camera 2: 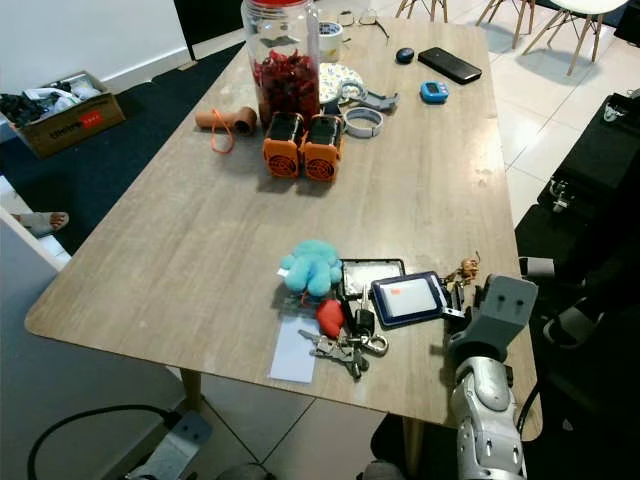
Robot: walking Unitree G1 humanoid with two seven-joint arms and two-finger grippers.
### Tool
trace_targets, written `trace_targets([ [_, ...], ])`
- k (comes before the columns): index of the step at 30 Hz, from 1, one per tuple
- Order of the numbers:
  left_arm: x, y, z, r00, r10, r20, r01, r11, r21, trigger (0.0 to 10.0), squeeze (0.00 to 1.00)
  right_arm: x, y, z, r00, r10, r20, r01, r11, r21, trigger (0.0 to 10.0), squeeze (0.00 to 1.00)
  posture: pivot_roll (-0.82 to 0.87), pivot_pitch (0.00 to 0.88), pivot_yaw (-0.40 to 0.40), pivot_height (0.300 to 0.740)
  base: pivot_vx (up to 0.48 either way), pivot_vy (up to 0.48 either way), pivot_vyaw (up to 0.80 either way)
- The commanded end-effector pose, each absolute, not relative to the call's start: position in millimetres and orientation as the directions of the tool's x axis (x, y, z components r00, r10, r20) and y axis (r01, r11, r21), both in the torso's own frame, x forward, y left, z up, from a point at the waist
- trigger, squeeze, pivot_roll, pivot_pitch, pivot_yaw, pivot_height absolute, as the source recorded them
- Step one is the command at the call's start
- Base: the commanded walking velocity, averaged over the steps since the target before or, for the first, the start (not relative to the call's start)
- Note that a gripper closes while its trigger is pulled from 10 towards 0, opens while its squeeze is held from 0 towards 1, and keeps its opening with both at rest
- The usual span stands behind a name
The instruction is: Hang keys on a hook
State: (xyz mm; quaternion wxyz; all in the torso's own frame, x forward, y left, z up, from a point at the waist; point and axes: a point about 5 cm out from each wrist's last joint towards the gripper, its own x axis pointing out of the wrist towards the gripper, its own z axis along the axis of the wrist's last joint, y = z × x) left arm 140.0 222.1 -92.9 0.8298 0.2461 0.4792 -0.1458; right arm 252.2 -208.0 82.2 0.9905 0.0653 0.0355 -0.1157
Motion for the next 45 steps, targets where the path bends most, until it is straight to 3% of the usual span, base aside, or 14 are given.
trace_targets([
  [1, 135, 231, -93, 0.479, 0.021, -0.877, 0.488, 0.824, 0.286, 10.0, 0.09, 247, -204, 63, 0.958, -0.213, -0.191, 0.236, 0.965, 0.110, 10.0, 0.00, 0.04, 0.124, 0.006, 0.740, 0.000, 0.000, 0.00],
  [9, 135, 231, -93, 0.491, 0.018, -0.871, 0.482, 0.827, 0.289, 10.0, 0.07, 246, -201, 59, 0.956, -0.192, -0.222, 0.221, 0.968, 0.115, 10.0, 0.00, 0.04, 0.124, 0.006, 0.740, 0.000, 0.000, 0.00],
  [10, 135, 231, -93, 0.492, 0.018, -0.870, 0.481, 0.827, 0.289, 10.0, 0.06, 246, -200, 59, 0.956, -0.189, -0.226, 0.219, 0.969, 0.117, 8.8, 0.00, 0.04, 0.124, 0.006, 0.740, 0.000, 0.000, 0.00],
  [11, 135, 231, -93, 0.492, 0.017, -0.870, 0.481, 0.828, 0.289, 10.0, 0.06, 246, -200, 58, 0.955, -0.187, -0.230, 0.218, 0.969, 0.119, 4.2, 0.00, 0.04, 0.126, 0.007, 0.740, 0.000, 0.000, 0.00],
  [12, 135, 231, -93, 0.492, 0.017, -0.871, 0.482, 0.828, 0.289, 10.0, 0.06, 245, -199, 58, 0.954, -0.185, -0.235, 0.218, 0.969, 0.120, 4.2, 0.00, 0.04, 0.126, 0.007, 0.740, 0.000, 0.000, 0.00],
  [13, 135, 231, -93, 0.491, 0.018, -0.871, 0.482, 0.828, 0.288, 10.0, 0.06, 245, -199, 57, 0.953, -0.184, -0.242, 0.217, 0.969, 0.121, 2.2, 0.00, 0.04, 0.126, 0.007, 0.740, 0.000, 0.000, 0.00],
  [14, 135, 231, -93, 0.491, 0.017, -0.871, 0.482, 0.827, 0.288, 10.0, 0.06, 245, -199, 57, 0.952, -0.183, -0.243, 0.217, 0.969, 0.121, 1.3, 0.00, 0.04, 0.126, 0.007, 0.740, 0.000, 0.000, 0.00],
  [17, 135, 231, -93, 0.491, 0.017, -0.871, 0.483, 0.827, 0.288, 10.0, 0.06, 245, -198, 57, 0.952, -0.183, -0.245, 0.217, 0.969, 0.121, 0.7, 0.00, 0.04, 0.126, 0.007, 0.740, 0.000, 0.000, 0.00],
  [18, 135, 231, -93, 0.490, 0.018, -0.872, 0.484, 0.826, 0.289, 10.0, 0.06, 244, -198, 57, 0.952, -0.182, -0.248, 0.217, 0.968, 0.122, 0.0, 0.00, 0.04, 0.126, 0.007, 0.740, 0.000, 0.000, 0.00],
  [30, 135, 231, -93, 0.488, 0.023, -0.872, 0.485, 0.823, 0.294, 10.0, 0.06, 246, -199, 61, 0.959, -0.185, -0.213, 0.219, 0.965, 0.147, 0.0, 0.00, 0.04, 0.125, 0.007, 0.740, 0.000, 0.000, 0.00],
  [34, 135, 231, -93, 0.490, 0.024, -0.871, 0.484, 0.824, 0.295, 10.0, 0.07, 252, -197, 97, 0.988, -0.152, 0.027, 0.140, 0.954, 0.264, 0.0, 0.00, 0.05, 0.122, 0.008, 0.740, 0.000, 0.000, 0.00],
  [45, 134, 230, -93, 0.493, 0.018, -0.870, 0.484, 0.825, 0.291, 10.0, 0.06, 256, -211, 148, 0.941, -0.218, 0.259, 0.127, 0.937, 0.326, 0.0, 0.00, 0.04, 0.114, 0.010, 0.740, 0.000, 0.000, 0.00],
])
